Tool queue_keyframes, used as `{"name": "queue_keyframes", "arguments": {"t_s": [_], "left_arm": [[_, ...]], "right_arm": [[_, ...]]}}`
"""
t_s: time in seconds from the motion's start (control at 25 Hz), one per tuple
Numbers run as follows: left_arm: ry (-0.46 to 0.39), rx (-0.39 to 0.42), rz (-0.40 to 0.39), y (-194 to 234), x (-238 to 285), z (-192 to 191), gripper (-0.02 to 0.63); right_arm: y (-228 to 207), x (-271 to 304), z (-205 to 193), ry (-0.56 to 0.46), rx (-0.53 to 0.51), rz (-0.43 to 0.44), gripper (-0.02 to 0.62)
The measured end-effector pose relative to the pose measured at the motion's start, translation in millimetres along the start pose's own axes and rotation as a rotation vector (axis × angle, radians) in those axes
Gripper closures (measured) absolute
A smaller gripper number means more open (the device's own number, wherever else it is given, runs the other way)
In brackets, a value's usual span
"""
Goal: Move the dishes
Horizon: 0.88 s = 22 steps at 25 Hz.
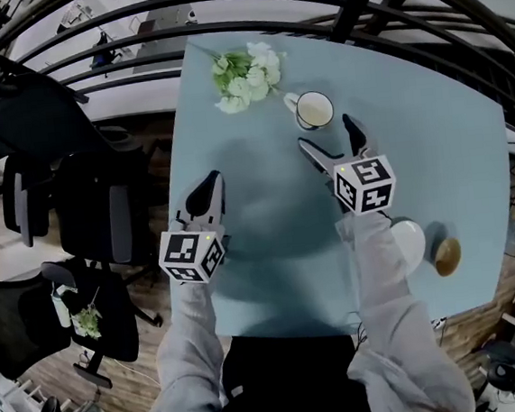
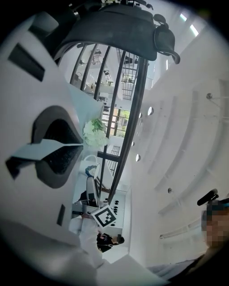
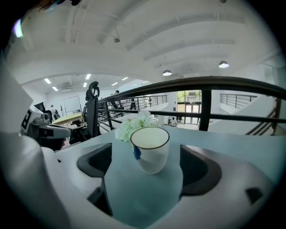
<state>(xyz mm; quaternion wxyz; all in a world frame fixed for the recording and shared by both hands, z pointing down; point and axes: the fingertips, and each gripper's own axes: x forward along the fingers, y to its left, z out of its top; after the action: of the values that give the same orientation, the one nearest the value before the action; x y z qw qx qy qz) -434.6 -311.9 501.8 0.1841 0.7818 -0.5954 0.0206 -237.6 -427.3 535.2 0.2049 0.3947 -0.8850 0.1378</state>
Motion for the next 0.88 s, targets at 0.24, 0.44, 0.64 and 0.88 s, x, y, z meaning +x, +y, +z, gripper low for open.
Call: {"name": "queue_keyframes", "arguments": {"t_s": [0.24, 0.44, 0.64, 0.88], "left_arm": [[0.030, -0.020, 0.022, 20, -1, -19, 0.580], [0.031, -0.027, 0.036, 34, -4, -22, 0.580], [0.042, -0.033, 0.041, 40, -4, -30, 0.580], [0.048, -0.031, 0.039, 40, -4, -34, 0.580]], "right_arm": [[-10, 47, -5, 0.009, 0.000, -0.007, 0.118], [-16, 65, -5, -0.026, -0.017, 0.013, 0.123], [-10, 72, 0, -0.076, -0.066, 0.045, 0.124], [-10, 73, 1, -0.092, -0.073, 0.026, 0.170]]}}
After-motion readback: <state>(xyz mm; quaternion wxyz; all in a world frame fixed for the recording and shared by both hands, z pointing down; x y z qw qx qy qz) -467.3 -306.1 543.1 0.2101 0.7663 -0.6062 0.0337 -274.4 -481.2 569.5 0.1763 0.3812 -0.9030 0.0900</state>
